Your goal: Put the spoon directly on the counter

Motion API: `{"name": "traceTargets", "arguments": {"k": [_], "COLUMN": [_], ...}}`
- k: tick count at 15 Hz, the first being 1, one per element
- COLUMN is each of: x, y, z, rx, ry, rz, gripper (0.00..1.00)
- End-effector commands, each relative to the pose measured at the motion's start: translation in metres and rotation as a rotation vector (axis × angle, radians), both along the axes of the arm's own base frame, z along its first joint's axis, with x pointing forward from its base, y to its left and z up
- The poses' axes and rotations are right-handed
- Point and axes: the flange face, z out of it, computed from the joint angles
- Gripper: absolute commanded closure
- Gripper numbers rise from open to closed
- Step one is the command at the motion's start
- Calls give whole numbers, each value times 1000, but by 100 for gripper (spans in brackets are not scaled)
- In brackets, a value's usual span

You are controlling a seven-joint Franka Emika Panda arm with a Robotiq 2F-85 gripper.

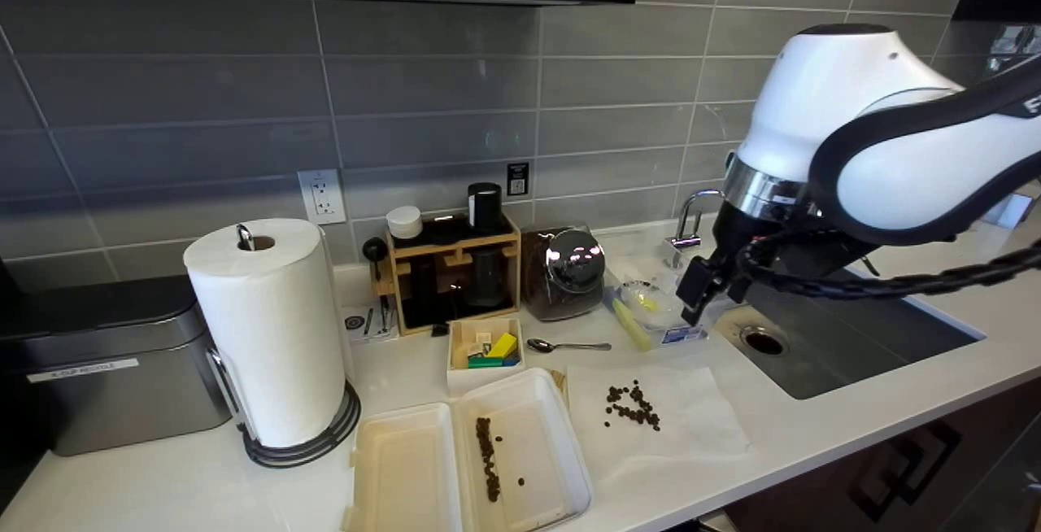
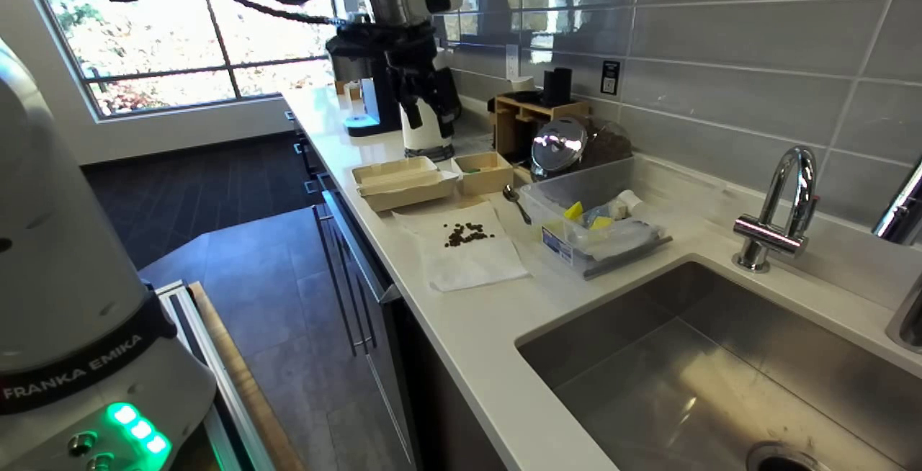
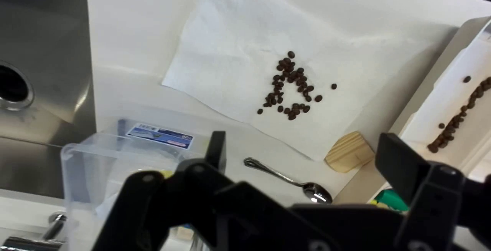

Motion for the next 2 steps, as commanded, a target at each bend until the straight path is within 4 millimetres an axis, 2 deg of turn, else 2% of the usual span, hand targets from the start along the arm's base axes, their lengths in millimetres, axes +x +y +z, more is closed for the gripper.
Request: {"name": "traceTargets", "arguments": {"k": [1,2], "x": [-10,-19], "y": [-5,-8], "z": [8,14], "rx": [2,3], "ry": [-19,-35], "rz": [-25,-40], "gripper": [0,0]}}
